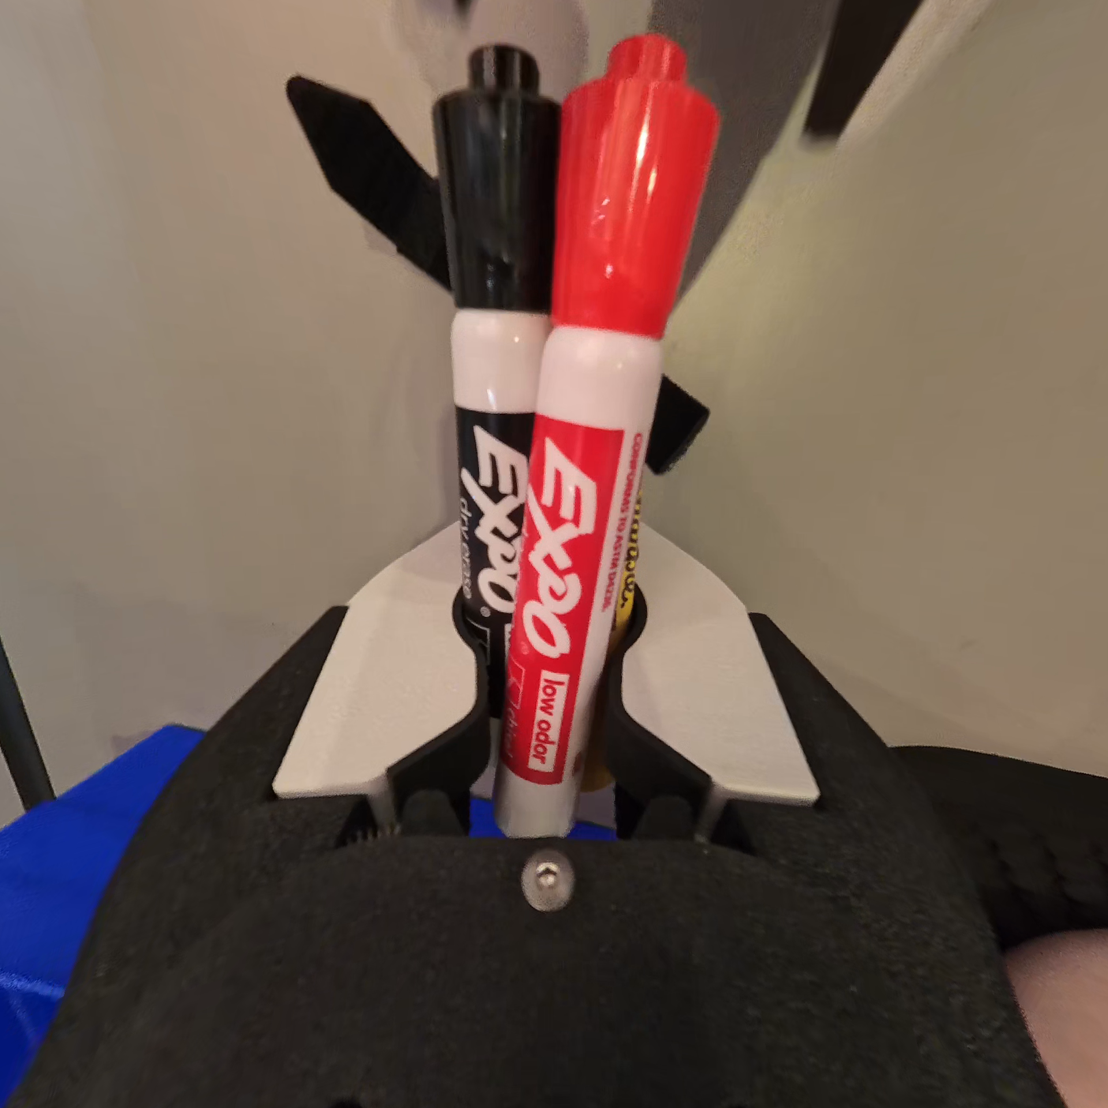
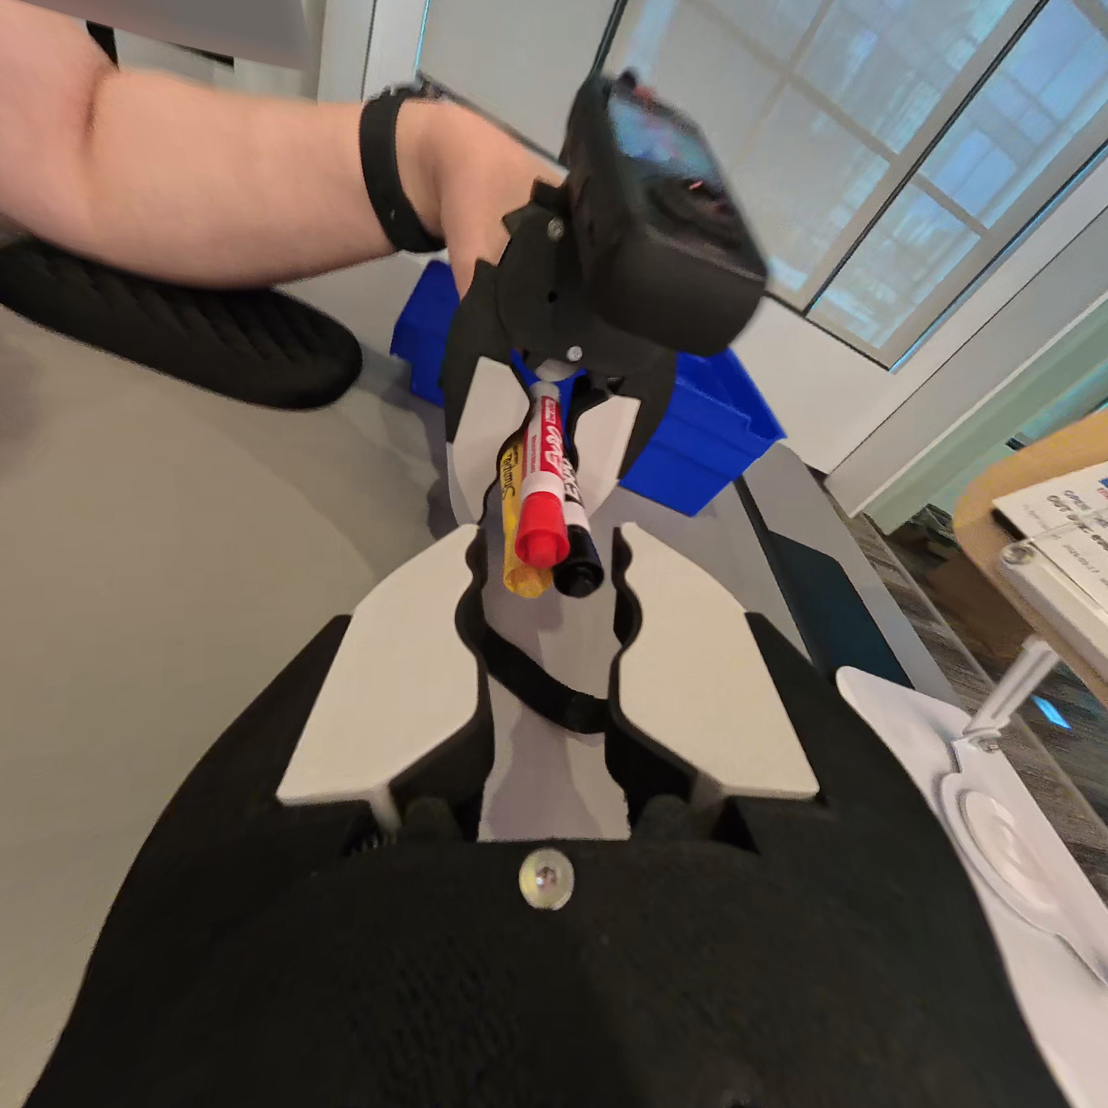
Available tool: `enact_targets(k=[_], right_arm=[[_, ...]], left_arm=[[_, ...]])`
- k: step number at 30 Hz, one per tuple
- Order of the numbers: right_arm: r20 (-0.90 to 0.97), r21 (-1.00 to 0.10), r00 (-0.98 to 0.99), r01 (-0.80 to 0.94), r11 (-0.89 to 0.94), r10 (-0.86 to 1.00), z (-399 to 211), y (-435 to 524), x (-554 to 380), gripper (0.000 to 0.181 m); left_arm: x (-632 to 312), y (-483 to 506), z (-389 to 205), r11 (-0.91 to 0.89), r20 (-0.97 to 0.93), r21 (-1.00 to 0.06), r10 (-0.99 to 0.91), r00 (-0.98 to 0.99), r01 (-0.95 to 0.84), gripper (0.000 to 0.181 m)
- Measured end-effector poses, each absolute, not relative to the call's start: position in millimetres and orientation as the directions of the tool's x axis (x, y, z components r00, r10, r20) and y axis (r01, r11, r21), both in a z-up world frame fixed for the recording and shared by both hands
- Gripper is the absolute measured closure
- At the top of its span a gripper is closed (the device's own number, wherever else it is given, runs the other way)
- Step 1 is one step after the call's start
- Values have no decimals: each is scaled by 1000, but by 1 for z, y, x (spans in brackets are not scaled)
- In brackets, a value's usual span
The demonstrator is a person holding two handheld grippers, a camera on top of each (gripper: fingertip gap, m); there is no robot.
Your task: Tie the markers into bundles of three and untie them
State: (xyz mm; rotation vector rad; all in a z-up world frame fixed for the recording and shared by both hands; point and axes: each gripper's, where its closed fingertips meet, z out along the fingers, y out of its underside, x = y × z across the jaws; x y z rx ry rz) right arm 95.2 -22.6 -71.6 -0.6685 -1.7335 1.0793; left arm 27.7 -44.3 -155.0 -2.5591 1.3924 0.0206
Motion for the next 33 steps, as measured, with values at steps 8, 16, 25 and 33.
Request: enact_targets(k=[8,16,25,33], right_arm=[[-148,-961,-202,259,-93,968,-104,58,94,157],[-203,-861,-84,490,-137,976,-145,53,74,144],[-10,-914,-94,405,29,996,-122,53,70,178],[554,-824,-13,137,550,832,-53,21,75,178]], left_arm=[[1,-55,-145,-588,-157,-146,-780,605,-796,139],[3,-60,-148,-576,-129,-138,-796,592,-805,139],[16,-59,-156,-554,-92,-130,-819,566,-822,139],[27,-54,-162,-550,-64,-160,-823,565,-820,139]])
